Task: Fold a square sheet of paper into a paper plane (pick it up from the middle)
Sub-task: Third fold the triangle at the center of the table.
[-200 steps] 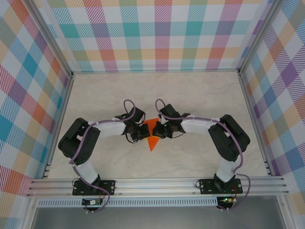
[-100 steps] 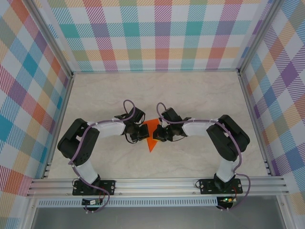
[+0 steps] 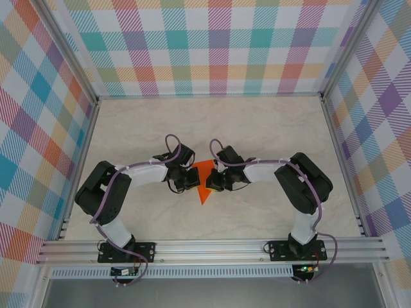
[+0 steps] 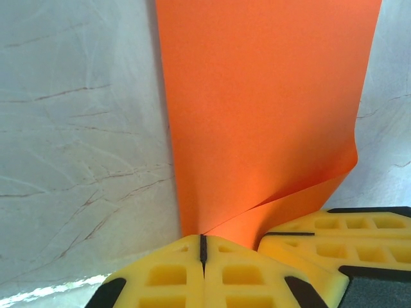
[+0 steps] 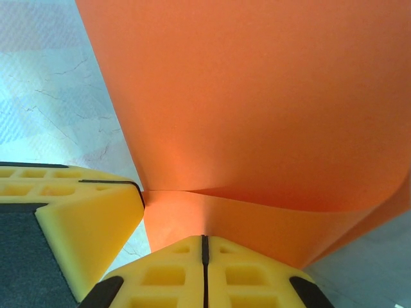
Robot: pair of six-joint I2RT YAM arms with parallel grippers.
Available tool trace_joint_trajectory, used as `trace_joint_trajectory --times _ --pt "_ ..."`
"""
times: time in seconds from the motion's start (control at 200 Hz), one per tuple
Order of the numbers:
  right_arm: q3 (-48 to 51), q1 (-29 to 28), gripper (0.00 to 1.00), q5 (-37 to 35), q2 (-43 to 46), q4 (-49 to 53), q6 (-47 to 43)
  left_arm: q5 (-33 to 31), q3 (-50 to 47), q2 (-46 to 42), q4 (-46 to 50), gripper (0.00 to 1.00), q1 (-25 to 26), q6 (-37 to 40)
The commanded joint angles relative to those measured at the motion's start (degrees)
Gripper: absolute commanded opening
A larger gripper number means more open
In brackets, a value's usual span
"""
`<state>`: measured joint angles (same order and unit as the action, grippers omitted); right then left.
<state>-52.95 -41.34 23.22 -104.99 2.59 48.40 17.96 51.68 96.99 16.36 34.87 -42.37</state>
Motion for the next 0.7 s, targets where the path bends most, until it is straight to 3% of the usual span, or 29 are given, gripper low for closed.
trace_joint_trajectory --times 0.0,0.695 --pt "-1.05 0.13 0.07 -0.15 -0.67 -0.03 -0.58 0.74 0.33 -1.97 0.11 0.00 0.72 0.89" --pt "0.52 0.12 0.07 -2.36 1.18 -4.05 3.58 2.64 -1.59 -0.64 -3.75 0.00 1.29 -0.01"
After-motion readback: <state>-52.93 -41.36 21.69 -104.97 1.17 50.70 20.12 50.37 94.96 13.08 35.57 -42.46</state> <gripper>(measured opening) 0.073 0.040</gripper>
